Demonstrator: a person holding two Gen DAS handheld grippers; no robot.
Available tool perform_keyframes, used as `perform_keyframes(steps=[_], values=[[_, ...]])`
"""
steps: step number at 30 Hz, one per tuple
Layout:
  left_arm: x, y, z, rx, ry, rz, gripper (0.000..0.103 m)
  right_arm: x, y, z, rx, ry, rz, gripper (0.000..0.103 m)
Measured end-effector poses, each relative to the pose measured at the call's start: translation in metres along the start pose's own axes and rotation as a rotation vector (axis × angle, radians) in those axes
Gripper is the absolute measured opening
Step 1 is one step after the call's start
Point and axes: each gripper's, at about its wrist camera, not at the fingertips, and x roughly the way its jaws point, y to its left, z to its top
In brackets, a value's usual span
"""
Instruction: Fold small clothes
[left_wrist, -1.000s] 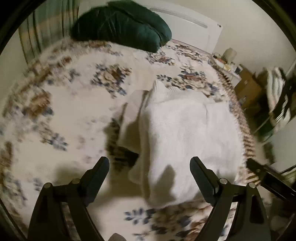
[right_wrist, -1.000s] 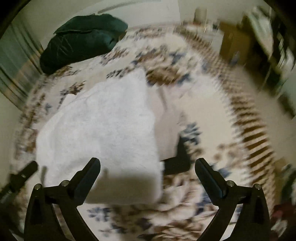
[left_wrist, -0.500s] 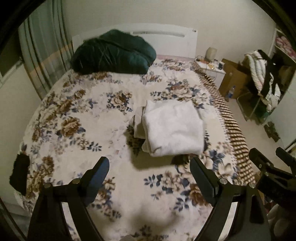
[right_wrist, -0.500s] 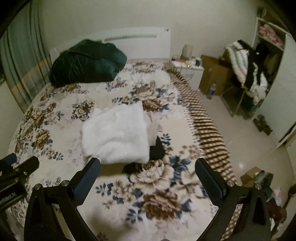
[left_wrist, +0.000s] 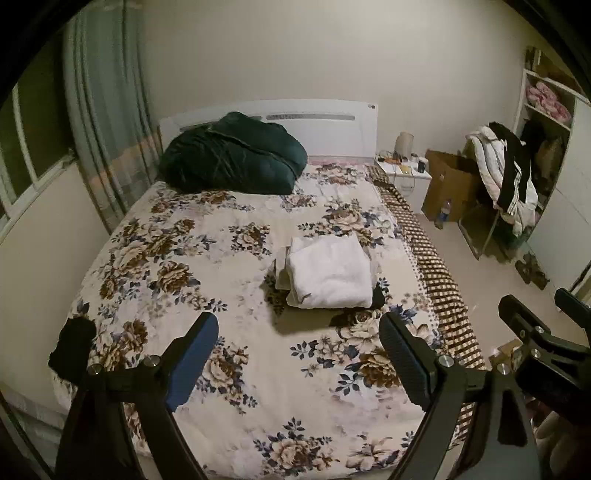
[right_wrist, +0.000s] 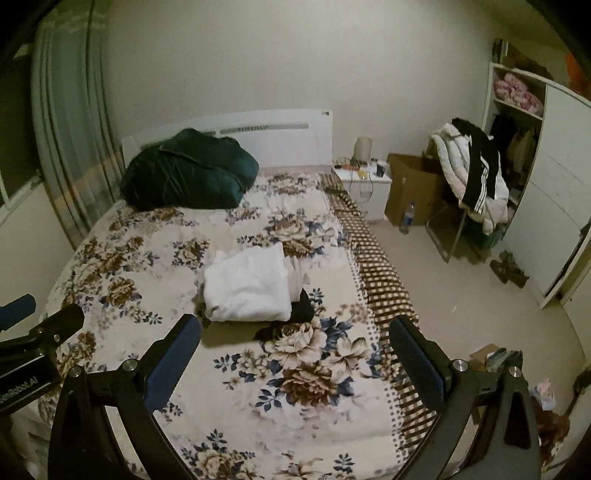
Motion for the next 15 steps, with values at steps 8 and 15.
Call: perform_keyframes(steps=[8,15], values=[[-0.035,-0.006,-0.01,-0.044,-0.037,0.013,0.089,-0.062,-0.023,0.006,-0.019,-0.046,0.027,0.103],[-0.053,-0.012,-0.016,-0.04,-0.067,0.03,0.09,-0.076,-0.036,0.008,-0.02,-0.057,0.056,0.103]])
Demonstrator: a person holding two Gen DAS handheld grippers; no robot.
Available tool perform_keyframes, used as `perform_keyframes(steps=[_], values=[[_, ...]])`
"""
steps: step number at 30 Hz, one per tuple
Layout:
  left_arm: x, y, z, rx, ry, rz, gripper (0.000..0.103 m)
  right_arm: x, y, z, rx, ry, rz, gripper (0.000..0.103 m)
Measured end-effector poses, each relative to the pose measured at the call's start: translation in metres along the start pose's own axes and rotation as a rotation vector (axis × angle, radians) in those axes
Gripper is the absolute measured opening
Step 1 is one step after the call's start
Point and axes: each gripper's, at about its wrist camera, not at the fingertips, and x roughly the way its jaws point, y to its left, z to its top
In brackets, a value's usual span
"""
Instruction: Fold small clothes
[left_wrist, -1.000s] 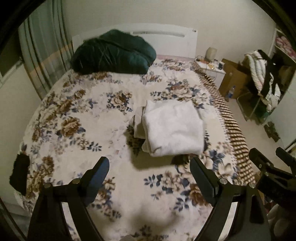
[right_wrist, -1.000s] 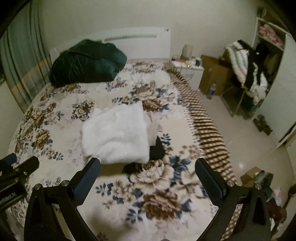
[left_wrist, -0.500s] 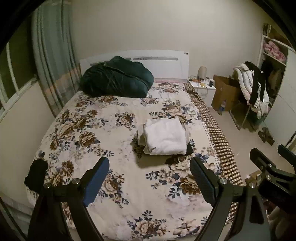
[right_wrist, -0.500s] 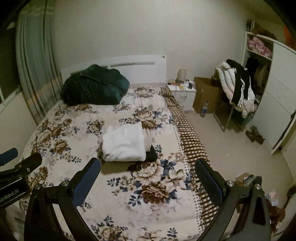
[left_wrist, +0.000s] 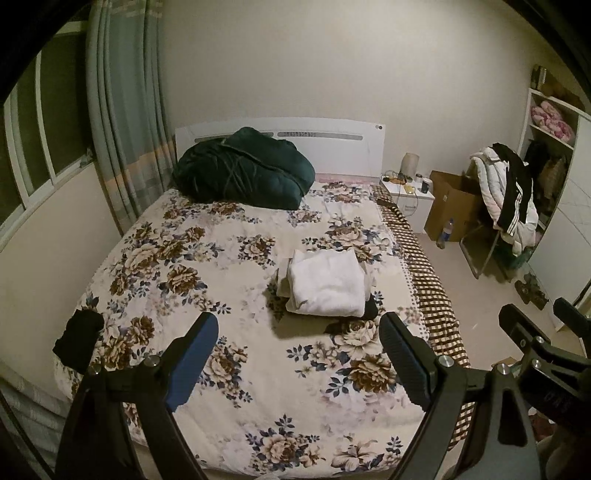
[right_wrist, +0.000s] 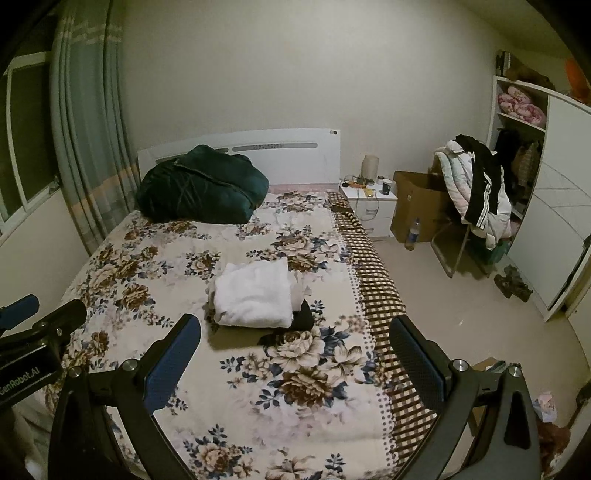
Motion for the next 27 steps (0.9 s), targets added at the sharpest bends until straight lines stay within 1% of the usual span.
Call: perform_keyframes(steps=[1,2,3,14,18,27], values=[[-0.001,-0.001,0.0,0.006,0.0,0.003,0.093,-0.002,-0.001,0.0,0.003,-0.005,0.002,0.103],[-0.002,-0.001,0.0,0.008,-0.002,0.004,0.102,-0.004,-0.002,0.0,0.003,-0.01,-0.001,0.103],[-0.002,-0.002,-0.001,0.011,-0.005,0.004,0.102,-0.001,-0.003,0.001,-0.001,-0.011,0.001,0.103],[-0.012,-0.005,-0.009,0.009,-0.014,0.025,0.103,-0.005,-0.004,-0.003,0.004,-0.009,-0.001,0.103],[-0.014,-0.003,-0.01,0.008,-0.018,0.03,0.103,-0.013,-0.005,-0.005,0.0,-0.013,0.004,0.103],[-0.019,-0.002,-0.011,0.009,-0.018,0.032,0.103,-0.016,-0.002,0.0,-0.005,-0.007,0.023,0.103]])
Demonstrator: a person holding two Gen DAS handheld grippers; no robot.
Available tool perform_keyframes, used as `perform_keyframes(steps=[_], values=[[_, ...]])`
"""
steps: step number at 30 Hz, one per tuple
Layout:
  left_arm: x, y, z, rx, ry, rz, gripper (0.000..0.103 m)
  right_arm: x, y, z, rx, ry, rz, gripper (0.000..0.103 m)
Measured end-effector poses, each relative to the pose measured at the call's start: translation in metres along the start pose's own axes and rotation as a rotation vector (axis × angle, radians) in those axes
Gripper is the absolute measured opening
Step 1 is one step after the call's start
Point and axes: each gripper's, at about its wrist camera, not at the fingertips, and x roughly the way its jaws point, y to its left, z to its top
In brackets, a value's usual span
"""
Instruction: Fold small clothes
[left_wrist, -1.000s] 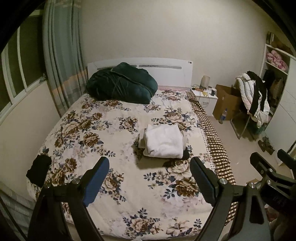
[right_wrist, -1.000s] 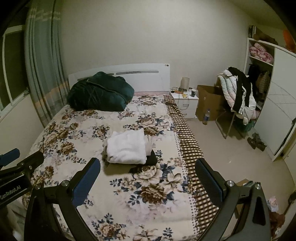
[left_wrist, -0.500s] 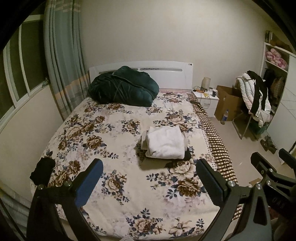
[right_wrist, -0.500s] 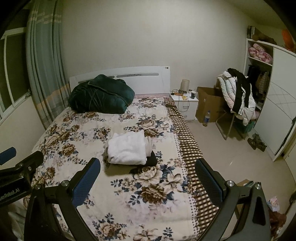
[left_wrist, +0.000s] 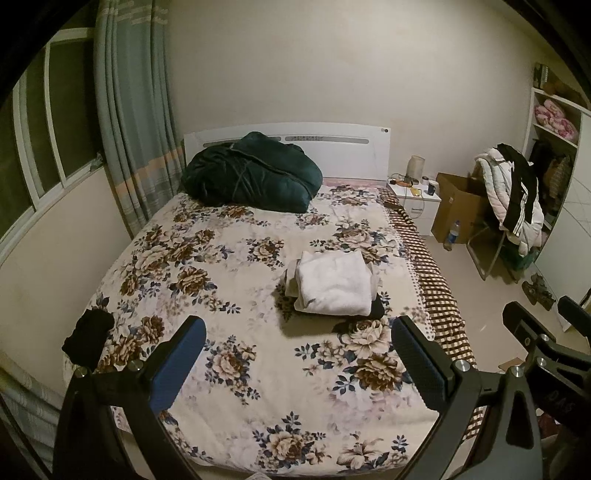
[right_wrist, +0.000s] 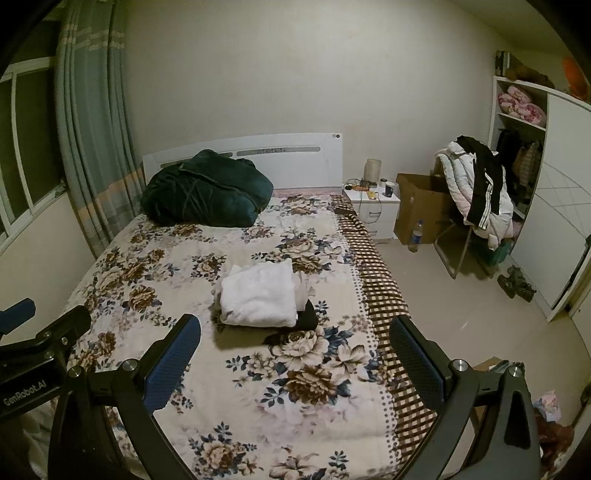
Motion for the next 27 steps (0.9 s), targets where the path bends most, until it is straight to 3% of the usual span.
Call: perform_keyframes(steps=[27], values=[[-0.001,-0.002,-0.002,-0.005,-0.003,0.008,0.103,0.009,0.001,0.0,0.006,0.02,0.007,0.103]])
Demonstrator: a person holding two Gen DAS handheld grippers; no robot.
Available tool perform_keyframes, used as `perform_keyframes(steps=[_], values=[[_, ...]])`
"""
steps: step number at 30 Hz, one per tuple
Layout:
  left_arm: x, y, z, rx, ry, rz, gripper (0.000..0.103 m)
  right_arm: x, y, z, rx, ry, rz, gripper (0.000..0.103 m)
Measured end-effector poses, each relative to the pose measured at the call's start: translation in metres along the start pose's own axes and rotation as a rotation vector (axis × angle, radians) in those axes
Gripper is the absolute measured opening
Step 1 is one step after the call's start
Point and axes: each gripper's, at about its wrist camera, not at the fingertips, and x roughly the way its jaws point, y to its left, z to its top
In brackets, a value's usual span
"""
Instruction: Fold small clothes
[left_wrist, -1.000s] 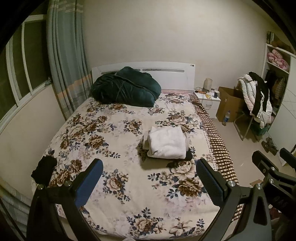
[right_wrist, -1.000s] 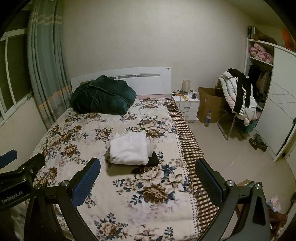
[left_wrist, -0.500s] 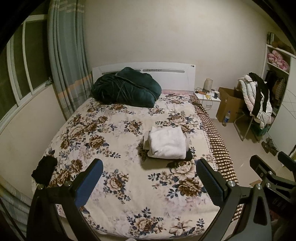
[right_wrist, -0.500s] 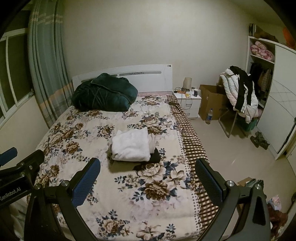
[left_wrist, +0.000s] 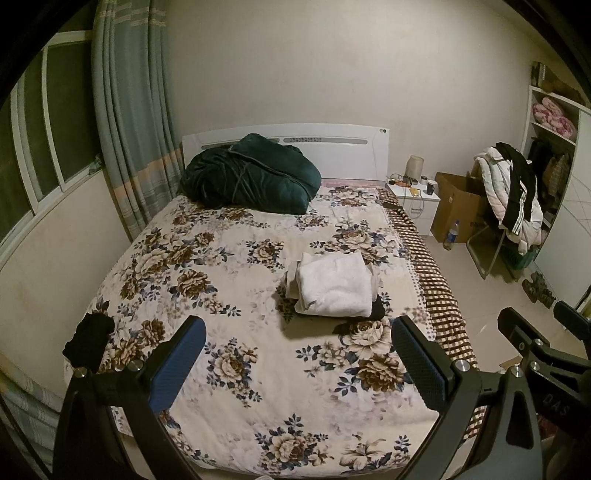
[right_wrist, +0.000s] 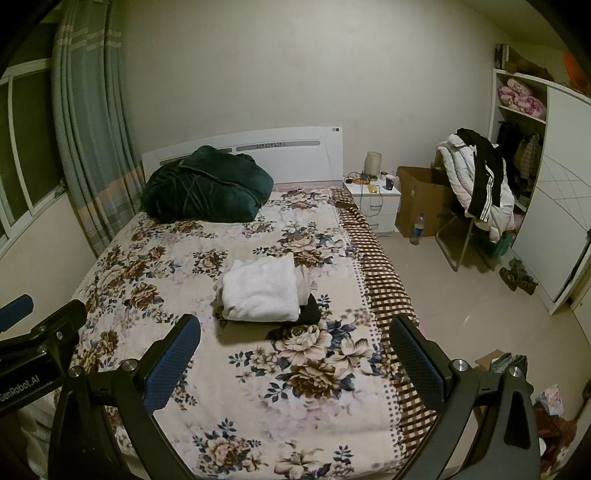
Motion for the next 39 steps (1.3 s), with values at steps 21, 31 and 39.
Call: perform_keyframes(steps=[21,31,39], values=[[-0.0013,0.0004,0.0008,0.007,0.0,0.004,0.103,0.0027,0.0025,-0.0002,0.011,-0.003,-0.002,0.103],[0.0003,0.0025,0.0022,0.011,-0.002,-0.002,0.103,0.003,0.003,-0.0011,0.013,-0.004,-0.003,0.103],[0.0009,0.0031,0.0027,0.013,-0.004,-0.003,0.103,0.0011,0.0041,-0.0032,0.017,-0.004,-0.007,0.103]])
